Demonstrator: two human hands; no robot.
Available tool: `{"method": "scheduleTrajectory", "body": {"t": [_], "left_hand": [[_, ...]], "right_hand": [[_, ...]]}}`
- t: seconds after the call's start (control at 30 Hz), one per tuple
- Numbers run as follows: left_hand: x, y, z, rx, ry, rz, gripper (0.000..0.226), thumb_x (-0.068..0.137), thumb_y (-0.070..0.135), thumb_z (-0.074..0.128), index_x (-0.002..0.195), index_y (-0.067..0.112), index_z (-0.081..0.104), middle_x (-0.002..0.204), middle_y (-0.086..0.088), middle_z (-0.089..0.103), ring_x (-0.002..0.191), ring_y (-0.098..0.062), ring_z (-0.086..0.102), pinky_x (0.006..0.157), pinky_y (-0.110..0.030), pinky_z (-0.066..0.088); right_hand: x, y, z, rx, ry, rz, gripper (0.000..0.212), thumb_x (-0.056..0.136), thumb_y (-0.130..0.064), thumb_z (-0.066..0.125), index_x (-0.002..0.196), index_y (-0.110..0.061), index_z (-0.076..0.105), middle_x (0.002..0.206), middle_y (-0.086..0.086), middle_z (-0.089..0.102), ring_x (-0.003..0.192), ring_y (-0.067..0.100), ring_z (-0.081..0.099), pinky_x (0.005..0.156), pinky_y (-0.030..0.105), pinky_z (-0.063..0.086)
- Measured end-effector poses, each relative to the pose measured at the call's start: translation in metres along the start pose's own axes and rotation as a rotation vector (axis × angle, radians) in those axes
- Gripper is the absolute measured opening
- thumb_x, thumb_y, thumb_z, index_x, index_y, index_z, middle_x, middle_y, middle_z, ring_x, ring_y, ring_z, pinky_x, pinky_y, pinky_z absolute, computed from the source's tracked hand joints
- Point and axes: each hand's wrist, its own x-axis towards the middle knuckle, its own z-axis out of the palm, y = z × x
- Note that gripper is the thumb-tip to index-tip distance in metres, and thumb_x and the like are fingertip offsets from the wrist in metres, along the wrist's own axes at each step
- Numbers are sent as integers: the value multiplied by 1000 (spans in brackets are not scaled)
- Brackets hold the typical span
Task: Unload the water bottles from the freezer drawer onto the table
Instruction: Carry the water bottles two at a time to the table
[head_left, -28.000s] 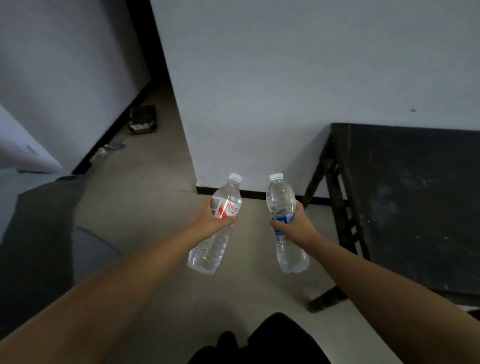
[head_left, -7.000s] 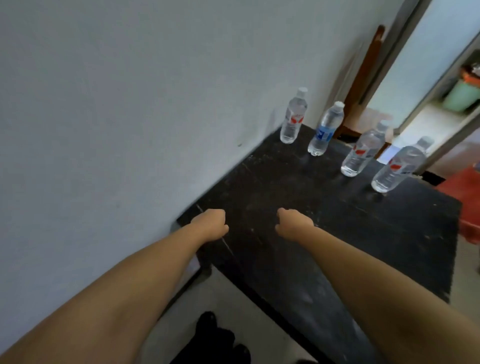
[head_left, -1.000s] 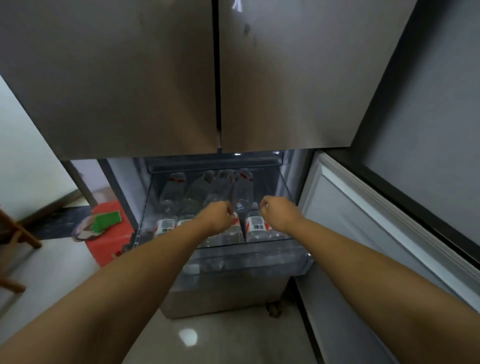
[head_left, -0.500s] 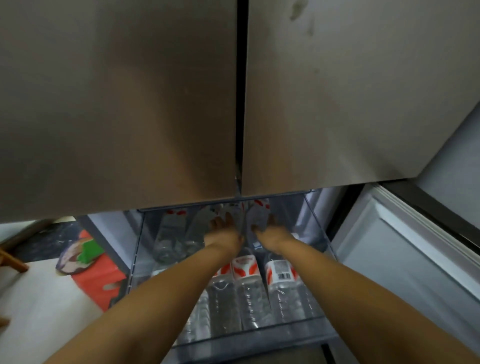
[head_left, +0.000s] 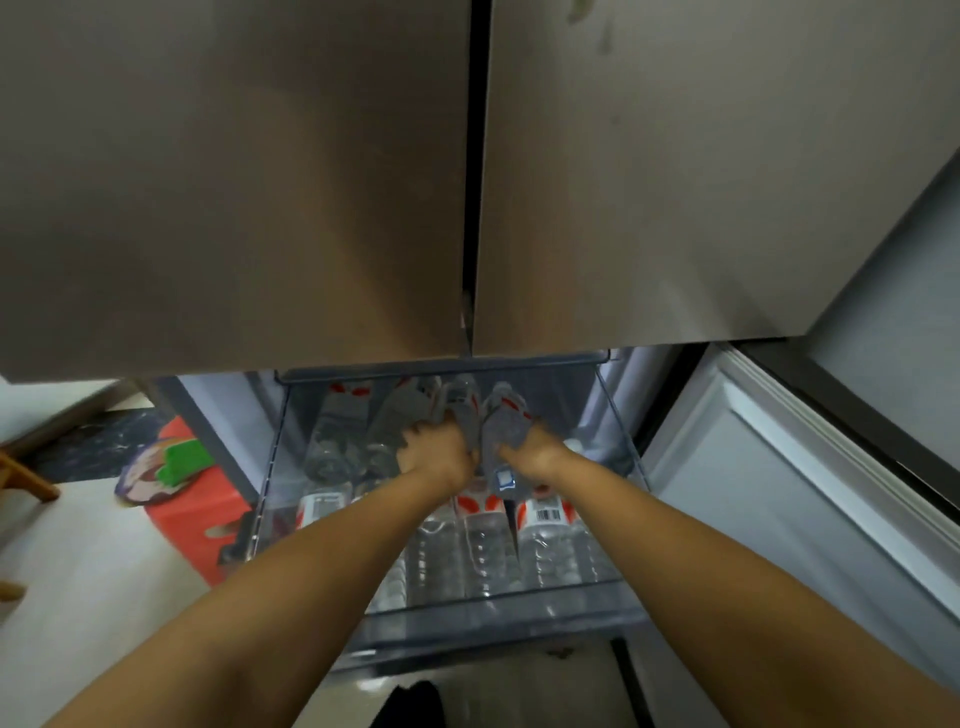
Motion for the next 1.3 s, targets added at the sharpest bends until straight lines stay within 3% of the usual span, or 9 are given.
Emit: {"method": "scheduleTrajectory", "body": {"t": [0.13,0.27,0.37,0.63,0.9,1.0,1.2,1.23,1.3], "left_hand": [[-39,2,4,-29,-1,-25,74,91,43,54,149,18,15,146,-23,27,136,-37,24,105,-46,36],[-71,-5,15,-103,-51,-25,103,85,46,63,152,21,-11,149,-27,24,138,-42,25,111,-47,28],[-85,-8,21,-154,-93,-32,120,77,41,74,149,24,-21,155,-21,19,142,-40,23,114,-49,29],[-76,-6,14,-284,-258,-90,120,83,34,71,145,16,-31,158,-18,14,145,-36,20,118,-46,24],[-31,1,21,-466,-197,-317,126,72,50,75,150,19,-19,157,-21,15,139,-38,32,112,-47,34],[-23,-4,18,-532,-176,-280,118,67,37,83,151,8,5,147,-22,34,132,-38,41,109,-46,37],[-8,-13,8,-748,-287,-252,96,69,16,82,145,4,26,128,-18,55,105,-28,63,81,-34,57],[-8,-14,4,-816,-332,-245,81,70,18,82,137,5,38,122,-17,59,94,-25,65,70,-32,59],[-11,-16,-4,-916,-442,-250,47,74,28,78,112,8,59,111,-16,65,87,-26,66,76,-37,59]], "right_hand": [[-34,6,-6,5,-41,38,69,97,-35,50,149,-5,16,145,17,42,124,33,51,93,35,44],[-57,23,-2,10,-176,7,57,93,-37,57,139,-12,34,129,15,53,103,29,61,86,38,55],[-66,34,0,-90,-287,15,60,88,-40,63,137,-15,39,132,11,52,111,29,58,93,40,53],[-63,36,-7,-75,-362,48,65,88,-52,58,140,-18,39,139,10,48,115,28,56,82,35,52],[-24,27,7,221,-51,79,72,89,-54,55,142,-7,38,138,12,50,114,26,55,84,32,46],[-8,24,19,186,9,82,81,80,-53,66,142,-9,37,136,9,52,114,24,57,83,27,46],[-3,23,1,352,-147,170,77,73,-45,75,134,-8,45,102,9,59,89,26,59,70,27,48],[-4,25,-3,417,-180,208,83,65,-48,78,132,-9,48,103,10,62,92,28,61,77,32,52],[-10,27,-11,584,-238,243,81,61,-49,81,126,-8,53,112,13,66,101,33,64,90,45,51]]}}
